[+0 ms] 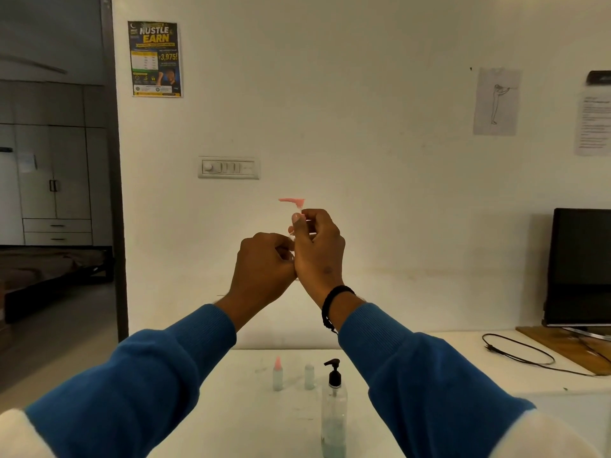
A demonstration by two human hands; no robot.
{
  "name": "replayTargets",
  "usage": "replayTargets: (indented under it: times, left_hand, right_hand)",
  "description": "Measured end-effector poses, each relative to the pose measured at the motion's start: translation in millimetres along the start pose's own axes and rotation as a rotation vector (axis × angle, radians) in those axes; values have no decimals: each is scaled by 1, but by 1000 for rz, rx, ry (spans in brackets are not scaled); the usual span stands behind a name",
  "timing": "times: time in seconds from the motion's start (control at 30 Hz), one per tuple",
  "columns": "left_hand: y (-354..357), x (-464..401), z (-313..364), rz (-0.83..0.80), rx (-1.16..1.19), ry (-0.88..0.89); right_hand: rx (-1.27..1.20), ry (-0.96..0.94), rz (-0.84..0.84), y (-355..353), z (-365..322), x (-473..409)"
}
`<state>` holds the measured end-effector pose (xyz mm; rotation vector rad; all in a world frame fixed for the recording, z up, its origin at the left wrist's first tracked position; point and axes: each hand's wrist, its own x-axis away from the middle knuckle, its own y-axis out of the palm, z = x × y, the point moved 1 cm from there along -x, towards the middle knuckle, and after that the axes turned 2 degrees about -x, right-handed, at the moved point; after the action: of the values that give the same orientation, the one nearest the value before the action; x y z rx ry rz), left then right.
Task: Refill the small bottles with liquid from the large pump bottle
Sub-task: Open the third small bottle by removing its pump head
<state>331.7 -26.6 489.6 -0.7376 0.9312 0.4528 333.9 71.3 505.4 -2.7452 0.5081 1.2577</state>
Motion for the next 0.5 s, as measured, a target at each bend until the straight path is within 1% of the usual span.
replayTargets:
  times: [0.27,0.5]
  left_hand:
    - [-3,1,5,7,14,-18]
    - [0,2,3,6,2,-10]
  right_hand:
    - [-20,27,-32,-2,-3,0]
    - [7,4,-12,-1,-2,1]
